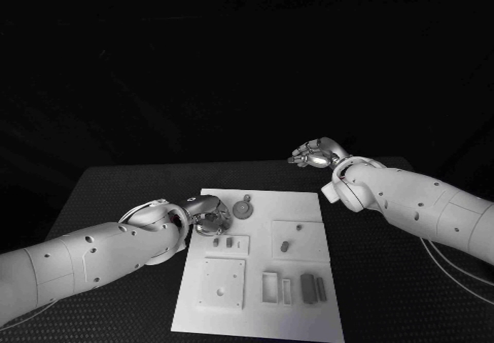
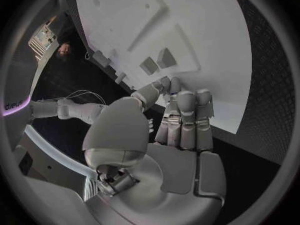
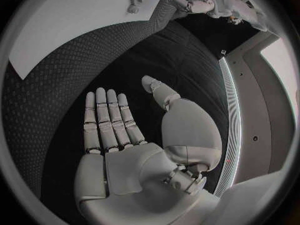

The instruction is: Assemble the parts on the task board

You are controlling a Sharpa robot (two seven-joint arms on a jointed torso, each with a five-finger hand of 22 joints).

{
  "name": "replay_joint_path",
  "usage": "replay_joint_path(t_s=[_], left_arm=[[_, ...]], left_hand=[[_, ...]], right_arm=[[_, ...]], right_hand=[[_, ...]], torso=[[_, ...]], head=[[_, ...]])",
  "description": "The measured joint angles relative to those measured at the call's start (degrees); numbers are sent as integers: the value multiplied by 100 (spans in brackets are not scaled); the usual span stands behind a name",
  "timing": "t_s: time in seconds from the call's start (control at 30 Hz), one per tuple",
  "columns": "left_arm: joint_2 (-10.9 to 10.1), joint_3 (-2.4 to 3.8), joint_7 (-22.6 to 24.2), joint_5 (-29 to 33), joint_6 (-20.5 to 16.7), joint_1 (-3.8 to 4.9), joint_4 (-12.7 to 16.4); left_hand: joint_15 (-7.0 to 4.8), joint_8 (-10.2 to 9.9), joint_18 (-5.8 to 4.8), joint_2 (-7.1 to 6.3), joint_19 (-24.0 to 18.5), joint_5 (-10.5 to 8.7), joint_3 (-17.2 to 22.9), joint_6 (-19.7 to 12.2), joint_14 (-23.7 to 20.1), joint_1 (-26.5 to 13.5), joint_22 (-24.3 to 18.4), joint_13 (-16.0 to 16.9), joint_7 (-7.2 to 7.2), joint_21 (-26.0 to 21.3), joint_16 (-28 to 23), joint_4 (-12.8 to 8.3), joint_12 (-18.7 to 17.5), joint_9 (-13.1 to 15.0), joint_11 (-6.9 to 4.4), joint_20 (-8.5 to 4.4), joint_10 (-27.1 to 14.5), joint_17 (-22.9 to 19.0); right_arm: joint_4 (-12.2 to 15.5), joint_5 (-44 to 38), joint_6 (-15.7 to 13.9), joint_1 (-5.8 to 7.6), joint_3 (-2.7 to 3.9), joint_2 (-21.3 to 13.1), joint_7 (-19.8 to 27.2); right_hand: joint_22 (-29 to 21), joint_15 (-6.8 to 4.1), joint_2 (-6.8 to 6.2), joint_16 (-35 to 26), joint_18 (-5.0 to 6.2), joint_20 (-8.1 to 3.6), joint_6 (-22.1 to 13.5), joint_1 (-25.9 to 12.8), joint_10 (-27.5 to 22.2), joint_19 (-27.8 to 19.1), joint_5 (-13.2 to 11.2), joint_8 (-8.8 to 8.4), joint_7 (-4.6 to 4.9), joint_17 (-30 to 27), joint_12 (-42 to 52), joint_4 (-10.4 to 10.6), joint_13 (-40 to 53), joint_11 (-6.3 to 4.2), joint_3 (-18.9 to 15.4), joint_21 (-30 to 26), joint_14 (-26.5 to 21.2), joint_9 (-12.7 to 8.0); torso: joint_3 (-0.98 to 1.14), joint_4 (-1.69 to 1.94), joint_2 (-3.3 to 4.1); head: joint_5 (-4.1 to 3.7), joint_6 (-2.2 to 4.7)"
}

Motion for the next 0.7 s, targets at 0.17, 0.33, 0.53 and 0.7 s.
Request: replay_joint_path(t_s=[0.17, 0.33, 0.53, 0.7], left_arm=[[-14, 0, -3, 5, 2, -2, 4], [-32, 0, -3, 7, -3, -5, 5], [-65, 0, -6, 9, -7, -9, -14], [-97, 3, -9, 10, -9, -11, -74]], left_hand=[[0, -29, 1, 0, 0, 0, 0, -60, 0, 0, 0, 5, -19, 0, 0, 0, 0, -19, -20, 0, 20, 0], [0, -33, 2, -11, 0, 0, 0, -60, 0, 11, -1, 13, -19, 0, 0, 0, 0, -20, -20, 1, 20, -5], [0, -33, 2, -53, 0, 0, 0, -80, 0, 53, -1, 13, 1, 0, 0, 0, -1, -26, -33, 2, 34, -5], [-14, -33, 6, -82, -8, 0, 15, -80, 14, 83, -1, 12, 1, 22, 0, -15, -5, -26, -20, 10, 59, -11]], right_arm=[[0, 0, 0, -3, 0, -6, 0], [1, 0, 0, -7, 0, -12, 0], [6, 0, 0, -13, 0, -40, 0], [27, 0, 4, -25, 0, -87, 0]], right_hand=[[0, 0, 0, 0, 0, 0, 0, 0, 0, 0, 0, 0, 0, 0, 0, 0, 0, 0, 0, 0, 0, 0], [5, 0, 0, 0, 0, 0, 0, 0, 0, 0, 0, 0, 0, -5, 0, 0, 0, 0, 0, -21, 0, 0], [5, 0, 0, 0, 0, 0, 0, 0, 0, 0, 0, 0, 0, -5, 0, 0, 0, 0, 0, -21, 0, 0], [5, 0, 0, 0, 0, 0, 0, 0, 0, 0, 0, 0, 0, -5, 0, 0, 0, 0, 0, -21, 0, 1]], torso=[[-1, 2, 0], [-4, 2, 0], [-4, 2, 0], [-4, 3, 0]], head=[[-1, 1], [-5, 1], [-9, 13], [-11, 20]])
